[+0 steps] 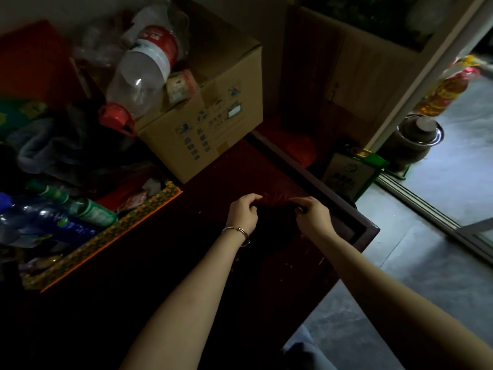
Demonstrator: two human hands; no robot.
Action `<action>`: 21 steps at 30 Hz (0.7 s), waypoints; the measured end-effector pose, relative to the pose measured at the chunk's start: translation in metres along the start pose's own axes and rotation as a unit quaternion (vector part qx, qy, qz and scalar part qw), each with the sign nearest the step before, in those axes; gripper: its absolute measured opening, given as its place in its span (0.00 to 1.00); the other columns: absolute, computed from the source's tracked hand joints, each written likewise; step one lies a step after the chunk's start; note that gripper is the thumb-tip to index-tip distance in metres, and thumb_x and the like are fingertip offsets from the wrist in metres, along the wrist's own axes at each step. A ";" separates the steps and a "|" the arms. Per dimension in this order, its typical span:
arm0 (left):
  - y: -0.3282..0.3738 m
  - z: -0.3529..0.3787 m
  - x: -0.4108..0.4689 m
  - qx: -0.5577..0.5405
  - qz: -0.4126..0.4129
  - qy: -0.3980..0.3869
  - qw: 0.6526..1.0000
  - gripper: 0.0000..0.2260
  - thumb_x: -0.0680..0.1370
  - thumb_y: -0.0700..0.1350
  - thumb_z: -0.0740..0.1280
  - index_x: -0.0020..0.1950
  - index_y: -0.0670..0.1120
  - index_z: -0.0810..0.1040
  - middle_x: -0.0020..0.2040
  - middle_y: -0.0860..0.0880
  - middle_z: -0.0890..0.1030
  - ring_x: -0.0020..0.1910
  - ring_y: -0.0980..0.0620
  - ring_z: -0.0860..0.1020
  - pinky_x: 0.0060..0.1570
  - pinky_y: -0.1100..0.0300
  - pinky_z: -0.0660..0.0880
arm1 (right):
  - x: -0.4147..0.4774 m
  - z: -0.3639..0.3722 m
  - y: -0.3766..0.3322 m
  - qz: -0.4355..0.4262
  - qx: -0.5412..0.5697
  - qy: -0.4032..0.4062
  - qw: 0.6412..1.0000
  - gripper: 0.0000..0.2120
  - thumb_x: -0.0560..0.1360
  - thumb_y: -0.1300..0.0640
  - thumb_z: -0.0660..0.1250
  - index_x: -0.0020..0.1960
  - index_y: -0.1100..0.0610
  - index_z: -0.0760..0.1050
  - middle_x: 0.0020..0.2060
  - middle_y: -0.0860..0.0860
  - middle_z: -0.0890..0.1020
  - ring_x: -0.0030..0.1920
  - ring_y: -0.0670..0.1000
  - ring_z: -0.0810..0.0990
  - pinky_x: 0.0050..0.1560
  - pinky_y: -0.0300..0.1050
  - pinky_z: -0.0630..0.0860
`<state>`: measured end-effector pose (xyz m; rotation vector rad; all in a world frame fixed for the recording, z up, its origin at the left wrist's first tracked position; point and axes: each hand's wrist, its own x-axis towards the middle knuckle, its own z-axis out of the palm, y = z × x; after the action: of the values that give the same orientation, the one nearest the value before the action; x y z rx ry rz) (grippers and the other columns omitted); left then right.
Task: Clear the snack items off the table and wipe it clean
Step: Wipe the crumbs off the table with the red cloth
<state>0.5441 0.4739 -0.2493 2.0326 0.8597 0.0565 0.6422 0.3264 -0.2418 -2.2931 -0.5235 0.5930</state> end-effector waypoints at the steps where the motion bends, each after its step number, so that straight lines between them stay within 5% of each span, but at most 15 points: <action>1: 0.002 0.008 0.002 -0.002 0.001 -0.005 1.000 0.16 0.79 0.34 0.58 0.62 0.46 0.77 0.66 0.46 0.74 0.66 0.48 0.73 0.56 0.66 0.70 | 0.002 -0.005 0.007 -0.002 -0.006 0.004 1.000 0.18 0.76 0.67 0.61 0.60 0.53 0.79 0.59 0.51 0.76 0.57 0.53 0.77 0.43 0.39 0.73; 6: 0.011 0.055 0.008 0.021 0.027 -0.035 0.999 0.17 0.77 0.32 0.58 0.58 0.46 0.80 0.62 0.48 0.78 0.59 0.49 0.77 0.58 0.64 0.72 | -0.006 -0.018 0.049 -0.015 -0.105 0.028 0.994 0.21 0.72 0.71 0.62 0.60 0.54 0.79 0.58 0.51 0.77 0.58 0.53 0.75 0.52 0.35 0.68; 10: 0.005 0.090 0.008 0.084 0.058 -0.080 0.992 0.19 0.76 0.30 0.57 0.58 0.45 0.80 0.60 0.49 0.78 0.61 0.51 0.75 0.62 0.65 0.68 | -0.019 -0.012 0.089 -0.009 -0.154 0.025 0.988 0.20 0.70 0.69 0.65 0.58 0.52 0.81 0.55 0.53 0.79 0.55 0.58 0.77 0.55 0.45 0.74; 15: -0.010 0.099 0.007 0.130 0.097 -0.080 0.984 0.23 0.73 0.27 0.56 0.60 0.45 0.80 0.61 0.51 0.78 0.62 0.51 0.72 0.62 0.68 0.63 | -0.038 0.005 0.088 0.009 -0.174 0.037 0.984 0.20 0.73 0.67 0.63 0.62 0.52 0.78 0.55 0.54 0.77 0.52 0.60 0.74 0.50 0.47 0.74; 21: -0.027 0.084 -0.005 0.149 0.127 -0.108 0.975 0.24 0.72 0.26 0.56 0.58 0.47 0.80 0.60 0.52 0.79 0.63 0.52 0.72 0.67 0.59 0.68 | -0.079 0.042 0.070 0.055 -0.188 0.040 0.980 0.23 0.76 0.64 0.59 0.69 0.52 0.71 0.57 0.53 0.74 0.53 0.57 0.72 0.51 0.48 0.76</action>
<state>0.5546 0.4195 -0.3177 2.3698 0.4907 -0.1581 0.5688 0.2611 -0.2985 -2.7069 -0.5060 0.4826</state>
